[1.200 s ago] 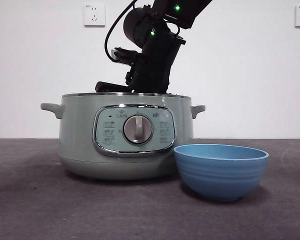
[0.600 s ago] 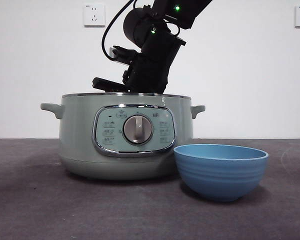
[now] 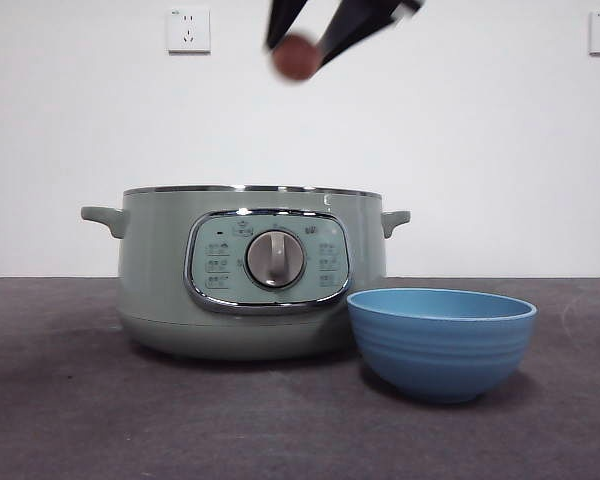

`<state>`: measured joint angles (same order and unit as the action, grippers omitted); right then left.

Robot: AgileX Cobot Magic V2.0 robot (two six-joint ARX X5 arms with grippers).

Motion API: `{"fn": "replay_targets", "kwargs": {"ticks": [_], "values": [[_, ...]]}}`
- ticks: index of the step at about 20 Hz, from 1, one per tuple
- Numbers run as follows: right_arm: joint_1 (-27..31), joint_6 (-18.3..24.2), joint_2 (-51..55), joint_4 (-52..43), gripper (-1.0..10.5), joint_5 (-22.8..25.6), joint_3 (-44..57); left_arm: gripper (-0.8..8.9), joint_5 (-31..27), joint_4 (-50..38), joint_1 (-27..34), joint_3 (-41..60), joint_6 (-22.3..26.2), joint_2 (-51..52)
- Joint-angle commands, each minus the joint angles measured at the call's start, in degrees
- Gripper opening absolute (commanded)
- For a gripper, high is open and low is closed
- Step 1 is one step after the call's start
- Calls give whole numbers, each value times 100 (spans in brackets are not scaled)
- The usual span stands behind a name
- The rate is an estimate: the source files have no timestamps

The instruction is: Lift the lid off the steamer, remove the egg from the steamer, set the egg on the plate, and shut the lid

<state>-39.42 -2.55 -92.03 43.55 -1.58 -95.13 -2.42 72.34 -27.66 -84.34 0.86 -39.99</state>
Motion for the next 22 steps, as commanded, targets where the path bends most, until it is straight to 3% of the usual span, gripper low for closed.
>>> {"fn": "replay_targets", "kwargs": {"ticks": [1, 6, 11, 15, 17, 22], "values": [[4, 190, 481, 616, -13, 389, 4, -8, 129, -400, 0, -96, 48, 44], [186, 219, 1187, 1663, -13, 498, 155, -8, 275, -481, 0, -96, 48, 44], [216, 197, 1598, 1606, -13, 494, 949, -8, 278, -479, 0, -96, 52, 44], [225, 77, 1631, 817, -13, 385, 2065, -8, 280, -461, 0, -96, 52, 44], [227, -7, 1631, 179, -13, 2, 2745, -8, 278, -455, 0, -96, 52, 44], [229, -61, 1565, -1036, -13, -2, 4037, -8, 278, -457, 0, -96, 50, 44]]}}
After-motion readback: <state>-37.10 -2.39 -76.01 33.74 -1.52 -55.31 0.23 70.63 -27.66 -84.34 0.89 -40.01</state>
